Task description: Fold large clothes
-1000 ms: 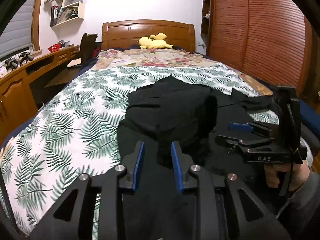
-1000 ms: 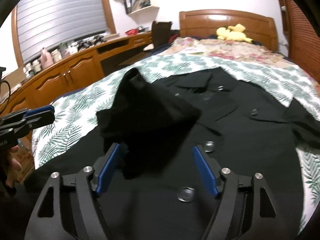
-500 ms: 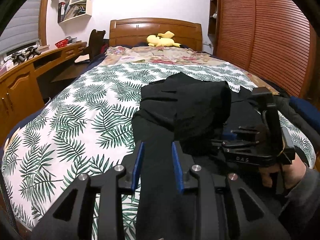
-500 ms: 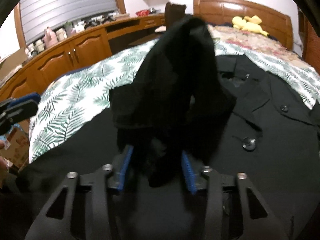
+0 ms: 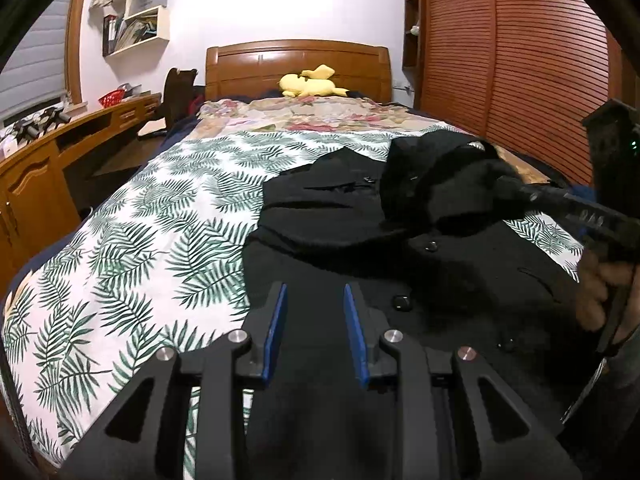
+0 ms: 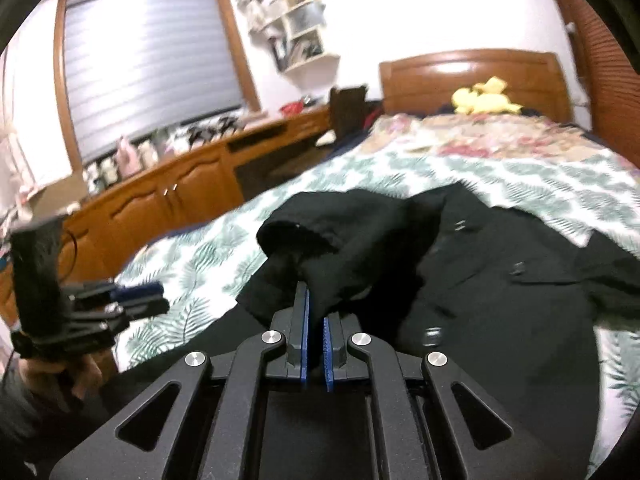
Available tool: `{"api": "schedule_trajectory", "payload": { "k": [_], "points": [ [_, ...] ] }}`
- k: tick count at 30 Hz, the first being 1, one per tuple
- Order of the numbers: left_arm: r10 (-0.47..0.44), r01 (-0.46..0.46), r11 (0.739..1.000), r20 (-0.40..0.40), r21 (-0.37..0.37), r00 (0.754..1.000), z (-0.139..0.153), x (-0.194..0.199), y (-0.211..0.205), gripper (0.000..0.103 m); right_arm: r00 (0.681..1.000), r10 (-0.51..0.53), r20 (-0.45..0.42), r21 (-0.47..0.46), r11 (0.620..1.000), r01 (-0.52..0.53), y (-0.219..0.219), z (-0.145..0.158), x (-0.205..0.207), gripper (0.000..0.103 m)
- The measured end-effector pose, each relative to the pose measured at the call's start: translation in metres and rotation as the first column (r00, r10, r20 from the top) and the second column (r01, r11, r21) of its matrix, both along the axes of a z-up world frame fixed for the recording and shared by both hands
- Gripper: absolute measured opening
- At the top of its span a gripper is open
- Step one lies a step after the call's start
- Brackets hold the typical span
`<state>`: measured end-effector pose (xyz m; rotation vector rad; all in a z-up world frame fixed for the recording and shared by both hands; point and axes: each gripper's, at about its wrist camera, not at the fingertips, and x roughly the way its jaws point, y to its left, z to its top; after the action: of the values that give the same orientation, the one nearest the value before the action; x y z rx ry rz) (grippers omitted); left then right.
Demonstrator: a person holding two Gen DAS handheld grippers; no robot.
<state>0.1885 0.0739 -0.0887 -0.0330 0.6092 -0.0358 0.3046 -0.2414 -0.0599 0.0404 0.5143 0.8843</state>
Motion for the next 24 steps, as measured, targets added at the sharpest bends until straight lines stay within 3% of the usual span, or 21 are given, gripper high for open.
{"api": "schedule_trajectory", "payload": {
  "k": [9,15,18,19,20,22,24],
  "points": [
    [-0.046,0.045,0.999,0.024,0.01,0.999,0.006,0.009,-0.034,0.027,0.974,-0.189,0.122,-0.078,0.977,0.199,-0.062,0.01,-0.018,0.005],
    [-0.07,0.07,0.997,0.022,0.027,0.997,0.004,0.015,-0.057,0.027,0.952,-0.28,0.12,-0.155,0.942,0.297,-0.082,-0.006,-0.01,0.011],
    [-0.079,0.078,0.997,0.032,0.03,0.996,0.004,0.017,-0.069,0.027,0.949,-0.303,0.088,-0.202,0.928,0.314,-0.091,-0.015,-0.001,0.022],
    [-0.082,0.081,0.996,0.034,0.032,0.996,0.004,0.017,-0.071,0.027,0.947,-0.31,0.08,-0.213,0.923,0.32,-0.094,-0.017,0.001,0.03],
    [-0.088,0.087,0.996,0.036,0.035,0.995,0.004,0.018,-0.074,0.027,0.942,-0.327,0.077,-0.224,0.915,0.336,-0.097,-0.02,0.003,0.049],
    [-0.096,0.095,0.995,0.036,0.037,0.995,0.004,0.019,-0.08,0.027,0.933,-0.352,0.074,-0.245,0.9,0.359,-0.103,-0.025,0.007,0.067],
    [-0.107,0.106,0.994,0.032,0.028,0.994,0.003,0.022,-0.085,0.027,0.924,-0.374,0.083,-0.242,0.892,0.383,-0.111,-0.026,0.007,0.067]
  ]
}}
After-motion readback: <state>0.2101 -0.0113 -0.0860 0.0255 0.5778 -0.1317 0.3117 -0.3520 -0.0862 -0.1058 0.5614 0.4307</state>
